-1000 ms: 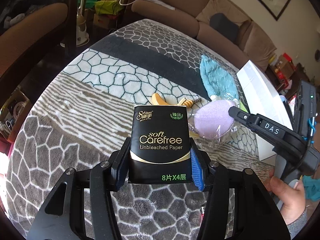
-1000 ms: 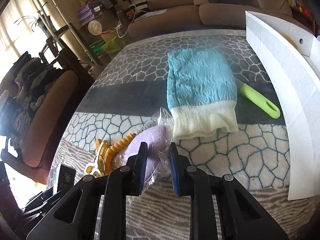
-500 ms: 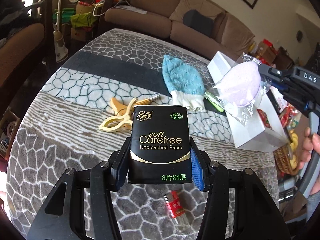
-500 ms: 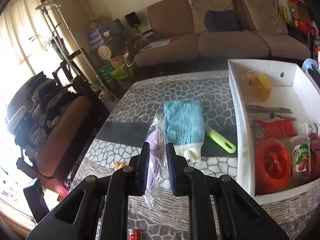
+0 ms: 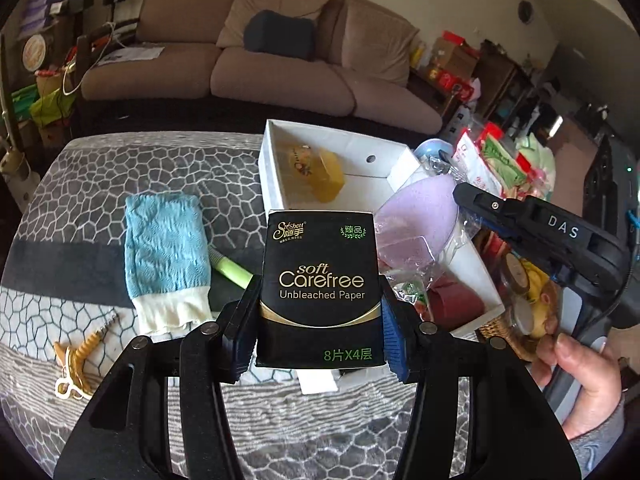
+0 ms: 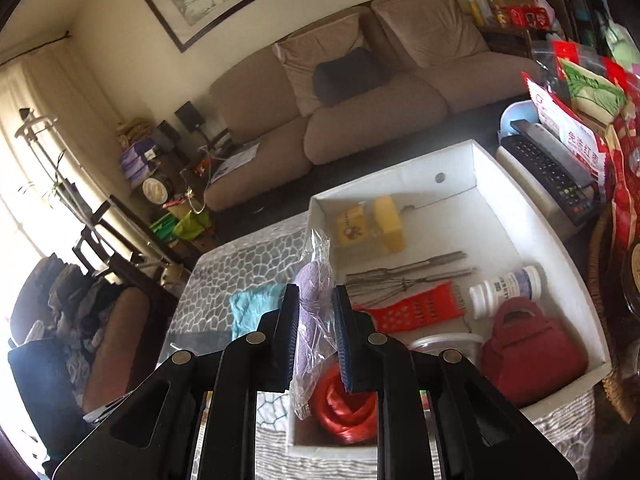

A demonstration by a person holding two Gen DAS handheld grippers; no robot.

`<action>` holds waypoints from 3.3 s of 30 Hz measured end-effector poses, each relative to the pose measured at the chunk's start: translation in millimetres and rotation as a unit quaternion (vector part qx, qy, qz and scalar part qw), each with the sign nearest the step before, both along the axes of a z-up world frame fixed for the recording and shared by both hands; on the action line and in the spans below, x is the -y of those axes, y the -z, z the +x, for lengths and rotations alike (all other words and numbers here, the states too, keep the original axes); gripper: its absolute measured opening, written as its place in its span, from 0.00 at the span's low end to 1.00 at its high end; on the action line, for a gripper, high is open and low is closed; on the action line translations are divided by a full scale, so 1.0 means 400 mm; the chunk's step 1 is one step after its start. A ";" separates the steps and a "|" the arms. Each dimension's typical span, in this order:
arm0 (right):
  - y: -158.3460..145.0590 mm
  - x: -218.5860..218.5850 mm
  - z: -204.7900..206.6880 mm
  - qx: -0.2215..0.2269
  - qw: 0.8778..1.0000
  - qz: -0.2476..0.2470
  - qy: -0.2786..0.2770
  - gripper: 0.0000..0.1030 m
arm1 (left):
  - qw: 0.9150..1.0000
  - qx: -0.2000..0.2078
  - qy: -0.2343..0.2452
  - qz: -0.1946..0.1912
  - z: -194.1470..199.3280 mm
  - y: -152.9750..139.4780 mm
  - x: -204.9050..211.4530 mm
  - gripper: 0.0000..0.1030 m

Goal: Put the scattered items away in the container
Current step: 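Carry the tissue pack and the sponge with both tools over the white box, then lower both items into the box and open both tools, then move the left tool down to the red lighter on the cloth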

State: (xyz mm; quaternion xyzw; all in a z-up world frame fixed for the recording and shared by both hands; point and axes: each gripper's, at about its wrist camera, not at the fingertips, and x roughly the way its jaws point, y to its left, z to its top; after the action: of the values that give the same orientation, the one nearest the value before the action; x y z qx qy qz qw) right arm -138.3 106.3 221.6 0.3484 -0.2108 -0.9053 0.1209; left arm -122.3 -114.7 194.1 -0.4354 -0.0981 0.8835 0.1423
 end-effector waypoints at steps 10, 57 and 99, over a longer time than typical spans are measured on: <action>0.132 -0.177 -0.159 0.046 0.998 -0.024 0.039 0.16 | 0.998 0.053 0.000 -0.034 -0.244 0.148 -0.187 0.48; 0.128 -0.063 0.015 0.179 0.970 0.164 -0.033 0.80 | 0.993 0.030 -0.032 -0.107 0.044 0.020 -0.115 0.76; 0.092 0.359 0.493 0.048 0.971 0.201 -0.121 1.00 | 0.979 0.055 -0.175 -0.085 0.596 0.103 0.431 1.00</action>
State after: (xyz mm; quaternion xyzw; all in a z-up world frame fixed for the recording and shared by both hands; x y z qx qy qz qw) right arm 58.9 -37.4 184.7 0.4316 0.0140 -0.8899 0.1468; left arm 116.0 -286.9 153.0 -0.4703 -0.1048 0.8744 -0.0575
